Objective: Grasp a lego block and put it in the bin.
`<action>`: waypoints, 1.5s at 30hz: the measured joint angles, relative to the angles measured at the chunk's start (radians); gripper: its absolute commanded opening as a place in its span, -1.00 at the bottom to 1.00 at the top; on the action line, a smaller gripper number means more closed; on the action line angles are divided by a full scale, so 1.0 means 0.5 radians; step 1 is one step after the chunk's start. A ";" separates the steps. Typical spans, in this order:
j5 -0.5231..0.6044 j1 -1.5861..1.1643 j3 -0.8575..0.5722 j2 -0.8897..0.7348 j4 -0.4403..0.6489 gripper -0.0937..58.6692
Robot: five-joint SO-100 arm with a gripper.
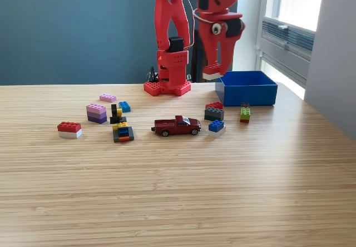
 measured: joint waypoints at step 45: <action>0.138 -1.365 -0.239 -0.816 -0.147 0.39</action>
